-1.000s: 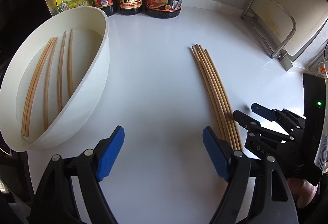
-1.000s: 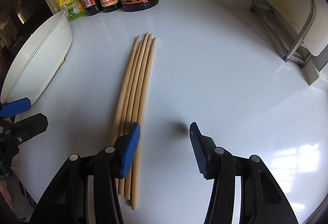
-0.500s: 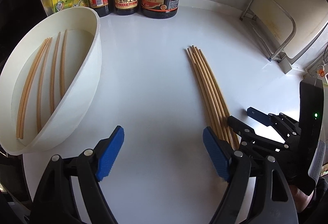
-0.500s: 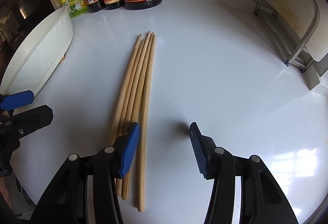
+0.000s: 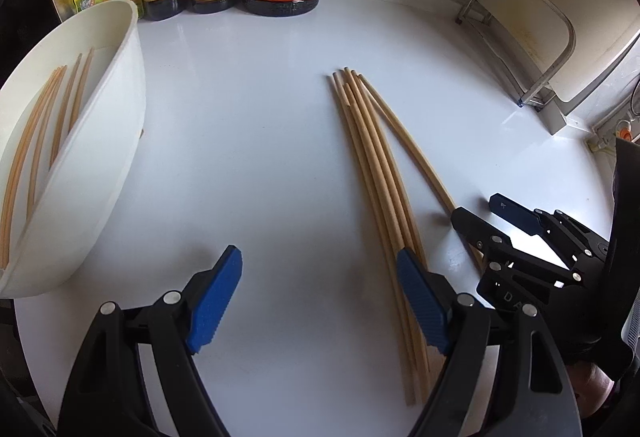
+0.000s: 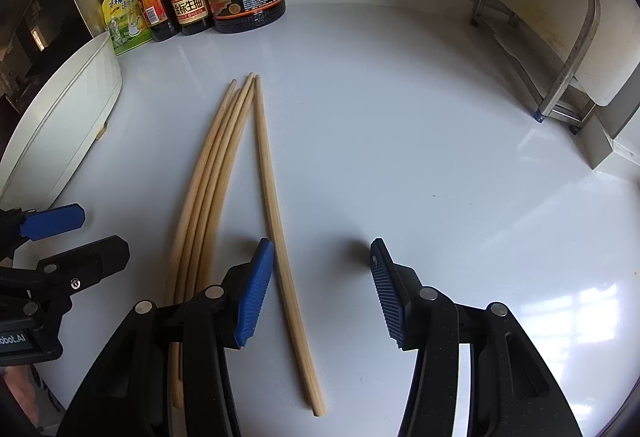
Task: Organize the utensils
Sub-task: 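Close the left tool on one chopstick while the right tool grasps another from the pile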
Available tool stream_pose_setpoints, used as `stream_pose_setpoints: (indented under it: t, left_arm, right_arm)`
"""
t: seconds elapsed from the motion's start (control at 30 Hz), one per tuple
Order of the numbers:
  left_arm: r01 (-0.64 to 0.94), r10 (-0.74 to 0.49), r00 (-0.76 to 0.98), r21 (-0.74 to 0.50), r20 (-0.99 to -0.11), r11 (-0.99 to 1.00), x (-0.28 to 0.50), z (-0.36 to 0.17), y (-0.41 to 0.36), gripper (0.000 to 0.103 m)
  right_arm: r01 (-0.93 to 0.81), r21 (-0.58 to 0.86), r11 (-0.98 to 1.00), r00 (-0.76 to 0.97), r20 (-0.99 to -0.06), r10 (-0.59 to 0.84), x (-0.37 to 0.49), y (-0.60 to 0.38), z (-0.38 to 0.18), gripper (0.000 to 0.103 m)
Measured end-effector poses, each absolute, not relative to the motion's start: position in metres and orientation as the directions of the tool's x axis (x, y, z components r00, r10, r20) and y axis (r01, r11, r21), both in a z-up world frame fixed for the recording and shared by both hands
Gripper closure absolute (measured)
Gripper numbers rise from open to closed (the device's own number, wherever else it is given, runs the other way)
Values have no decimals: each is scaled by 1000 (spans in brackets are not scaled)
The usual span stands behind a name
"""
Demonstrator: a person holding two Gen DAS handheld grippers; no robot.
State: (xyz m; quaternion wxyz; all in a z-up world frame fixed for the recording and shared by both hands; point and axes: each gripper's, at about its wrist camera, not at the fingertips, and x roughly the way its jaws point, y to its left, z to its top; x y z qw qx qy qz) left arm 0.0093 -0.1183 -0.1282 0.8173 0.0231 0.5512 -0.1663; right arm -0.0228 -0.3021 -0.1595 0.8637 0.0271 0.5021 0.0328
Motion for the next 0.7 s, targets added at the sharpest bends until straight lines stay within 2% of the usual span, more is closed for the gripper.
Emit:
stream_pose_setpoints:
  t: [0.3, 0.7]
  left_arm:
    - [324, -252, 323, -143, -912, 935, 4, -146, -136, 25]
    - [277, -216, 347, -120, -913, 953, 10, -148, -119, 24]
  right_arm:
    - [-7, 77, 997, 502, -862, 70, -24, -317, -160, 55]
    - [-12, 81, 997, 504, -860, 76, -24, -315, -159, 55]
